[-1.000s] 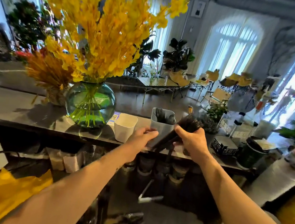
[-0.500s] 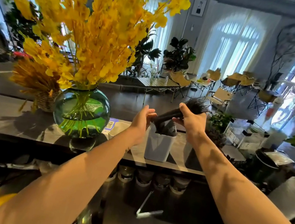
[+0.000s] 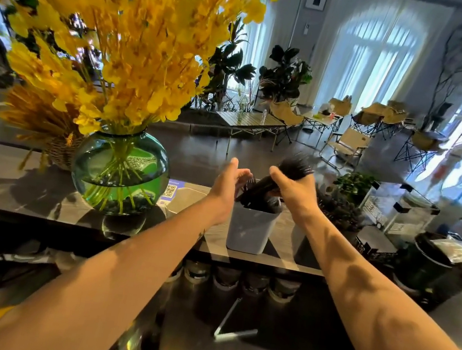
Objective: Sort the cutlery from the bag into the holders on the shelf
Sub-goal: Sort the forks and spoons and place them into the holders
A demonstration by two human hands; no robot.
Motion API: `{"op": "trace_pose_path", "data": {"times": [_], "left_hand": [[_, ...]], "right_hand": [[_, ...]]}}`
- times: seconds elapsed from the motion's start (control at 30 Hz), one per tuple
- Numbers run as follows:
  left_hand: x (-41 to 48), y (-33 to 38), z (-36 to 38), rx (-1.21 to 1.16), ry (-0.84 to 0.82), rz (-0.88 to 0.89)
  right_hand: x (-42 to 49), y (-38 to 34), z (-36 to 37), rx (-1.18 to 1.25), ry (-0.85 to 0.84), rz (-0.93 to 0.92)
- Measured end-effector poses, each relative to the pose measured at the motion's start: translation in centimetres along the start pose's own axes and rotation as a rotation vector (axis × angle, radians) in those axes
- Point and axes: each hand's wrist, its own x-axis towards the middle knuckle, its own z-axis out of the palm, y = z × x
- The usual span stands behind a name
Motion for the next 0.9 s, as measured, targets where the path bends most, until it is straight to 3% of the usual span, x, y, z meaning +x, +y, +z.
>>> {"op": "trace_pose_path", "data": {"times": [0.33,0.43,0.6,0.7,0.9], "left_hand": [[-0.1,-0.5,0.4,-0.018,-0.018,-0.019],[-0.2,-0.3,0.4,-0.043,-0.003,-0.02],[-0.4,0.0,0.5,-0.045,-0.01,0.004],[-0.3,0.0,0.5,-0.062,-0.011,-0.001],[-0.4,-0.1,1.0,-0.065,0.011,-0.003]], "right_hand": [[2.0,0.6,0.7,-0.278,-0.114,-0.09],[3.0,1.2,0.6,-0.327,-0.226,-0.165],[2.0,0.7,0.7,-0.334,-0.407,-0.08],[1.5,0.6,1.0,-0.197,-0.465,-0.028],[1.1,0.9,1.2,-0.157,-0.322,0.095]]}}
